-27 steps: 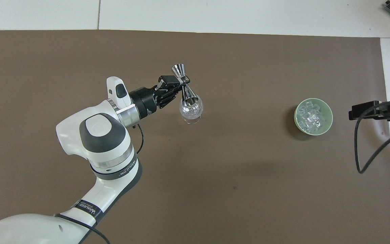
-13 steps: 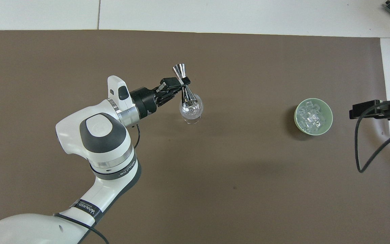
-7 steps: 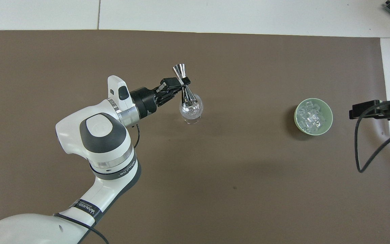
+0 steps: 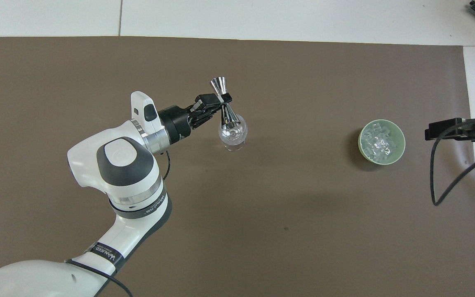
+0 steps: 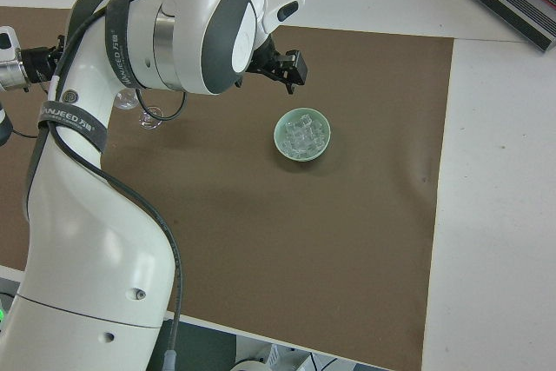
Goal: Pour wine and add ice with both arms
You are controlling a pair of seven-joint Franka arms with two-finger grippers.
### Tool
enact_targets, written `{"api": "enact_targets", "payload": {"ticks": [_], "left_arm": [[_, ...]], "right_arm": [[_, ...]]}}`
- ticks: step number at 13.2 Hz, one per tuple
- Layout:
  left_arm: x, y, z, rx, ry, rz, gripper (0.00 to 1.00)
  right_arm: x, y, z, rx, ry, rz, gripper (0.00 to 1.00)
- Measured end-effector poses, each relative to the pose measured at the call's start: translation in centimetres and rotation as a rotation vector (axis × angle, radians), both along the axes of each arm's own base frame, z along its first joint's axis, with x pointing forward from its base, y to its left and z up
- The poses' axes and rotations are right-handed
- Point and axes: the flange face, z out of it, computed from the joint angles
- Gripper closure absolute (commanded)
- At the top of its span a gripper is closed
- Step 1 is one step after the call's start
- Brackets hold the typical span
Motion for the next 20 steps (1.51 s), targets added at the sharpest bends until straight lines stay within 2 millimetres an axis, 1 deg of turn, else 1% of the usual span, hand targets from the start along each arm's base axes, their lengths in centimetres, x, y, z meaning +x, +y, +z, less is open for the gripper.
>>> {"api": "enact_targets", "payload": {"ticks": [4, 10, 17, 20], "left_arm": [[0.1, 0.0, 0.1, -0.004, -0.001, 0.004, 1.0], [-0.2, -0.7, 0.5, -0.003, -0.003, 0.01, 1.0], [-0.6, -1.3, 0.2, 0.005, 0.003, 0.01, 1.0], [-0.6, -1.4, 0.2, 0.004, 0.002, 0.01, 1.0]], "right_arm": [[0.1, 0.0, -0.7, 0.0, -0.003, 0.0, 0.0], [0.1, 0.0, -1.1, 0.0, -0.002, 0.0, 0.0], [0.2, 0.0, -1.2, 0.0, -0.01, 0.0, 0.0], [0.4, 0.0, -1.7, -0.001, -0.031, -0.001, 0.0]]}}
